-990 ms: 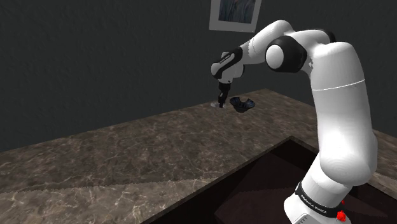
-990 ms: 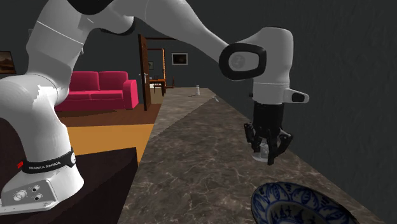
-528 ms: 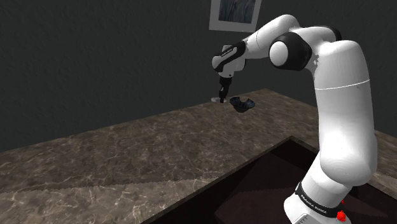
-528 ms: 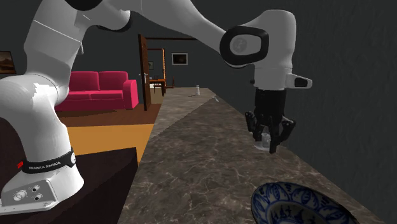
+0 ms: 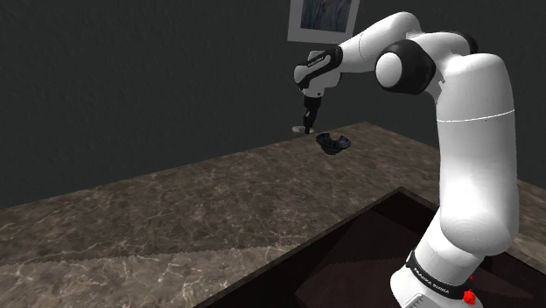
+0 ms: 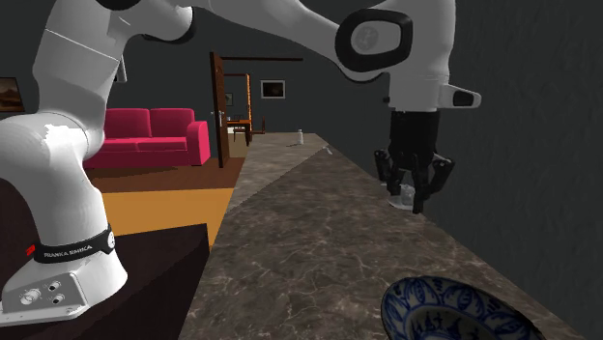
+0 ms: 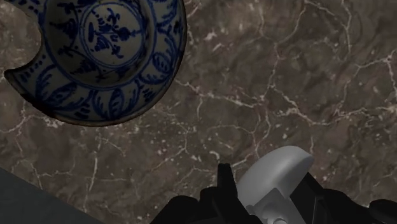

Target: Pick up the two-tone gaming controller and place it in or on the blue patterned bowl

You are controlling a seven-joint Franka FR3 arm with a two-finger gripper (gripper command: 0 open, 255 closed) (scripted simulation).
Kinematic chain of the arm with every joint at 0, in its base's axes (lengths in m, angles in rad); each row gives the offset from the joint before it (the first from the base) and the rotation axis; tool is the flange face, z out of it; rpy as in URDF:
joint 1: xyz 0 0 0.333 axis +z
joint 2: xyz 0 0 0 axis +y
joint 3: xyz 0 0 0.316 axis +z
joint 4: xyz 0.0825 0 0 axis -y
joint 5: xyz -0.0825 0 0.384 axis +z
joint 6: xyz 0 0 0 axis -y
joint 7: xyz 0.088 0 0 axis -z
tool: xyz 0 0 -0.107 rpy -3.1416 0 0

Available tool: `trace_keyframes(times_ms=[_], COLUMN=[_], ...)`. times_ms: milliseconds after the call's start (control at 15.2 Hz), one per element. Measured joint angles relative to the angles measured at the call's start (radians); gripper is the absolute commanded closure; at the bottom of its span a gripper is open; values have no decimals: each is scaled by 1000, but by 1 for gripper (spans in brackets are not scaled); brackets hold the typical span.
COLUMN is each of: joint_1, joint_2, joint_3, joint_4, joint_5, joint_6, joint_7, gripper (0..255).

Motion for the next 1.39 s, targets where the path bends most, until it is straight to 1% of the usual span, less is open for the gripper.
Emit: trace_keyframes(times_ms=[264, 726, 858, 1056, 1122, 1386], joint_1=[-59, -191, -234, -307, -318, -324], joint_2=[16, 80, 105, 168, 179, 197], joint_3=[-15, -36, -40, -40, -39, -35], joint_4=[23, 123, 161, 260, 270, 251], joint_5=[13, 48, 60, 84, 88, 97], joint_6=[-9, -52, -67, -106, -105, -70], joint_7=[-72, -217, -259, -315, -324, -335], gripper=[255, 255, 255, 255, 255, 255])
